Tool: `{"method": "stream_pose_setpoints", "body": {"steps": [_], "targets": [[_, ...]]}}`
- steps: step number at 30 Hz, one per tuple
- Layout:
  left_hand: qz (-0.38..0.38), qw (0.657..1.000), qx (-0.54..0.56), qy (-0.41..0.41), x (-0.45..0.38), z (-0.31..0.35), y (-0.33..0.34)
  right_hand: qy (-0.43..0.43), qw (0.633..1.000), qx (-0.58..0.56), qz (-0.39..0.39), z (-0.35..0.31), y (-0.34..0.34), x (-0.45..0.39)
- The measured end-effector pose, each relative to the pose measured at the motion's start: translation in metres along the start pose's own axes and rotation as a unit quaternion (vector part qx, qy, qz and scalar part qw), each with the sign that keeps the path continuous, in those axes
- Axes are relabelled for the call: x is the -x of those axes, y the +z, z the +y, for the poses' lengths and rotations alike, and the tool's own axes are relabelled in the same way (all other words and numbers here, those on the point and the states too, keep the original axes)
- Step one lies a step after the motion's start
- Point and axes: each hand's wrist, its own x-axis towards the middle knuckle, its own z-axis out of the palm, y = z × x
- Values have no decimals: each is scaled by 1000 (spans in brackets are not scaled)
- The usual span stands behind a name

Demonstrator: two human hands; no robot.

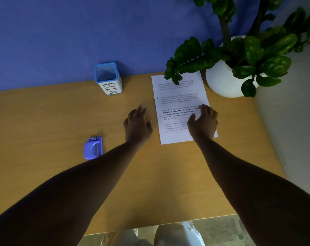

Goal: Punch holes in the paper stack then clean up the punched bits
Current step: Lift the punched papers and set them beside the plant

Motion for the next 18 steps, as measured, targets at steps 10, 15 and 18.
{"method": "stream_pose_setpoints", "body": {"steps": [10,15,18], "targets": [[26,998,-42,39,27,-40,-34,-137,990,20,-37,-62,13,46],[45,998,-52,13,38,-69,-51,-177,980,40,-77,-87,22,69],[57,997,-49,-7,47,-89,-61,-194,976,49,-87,-99,26,83]]}}
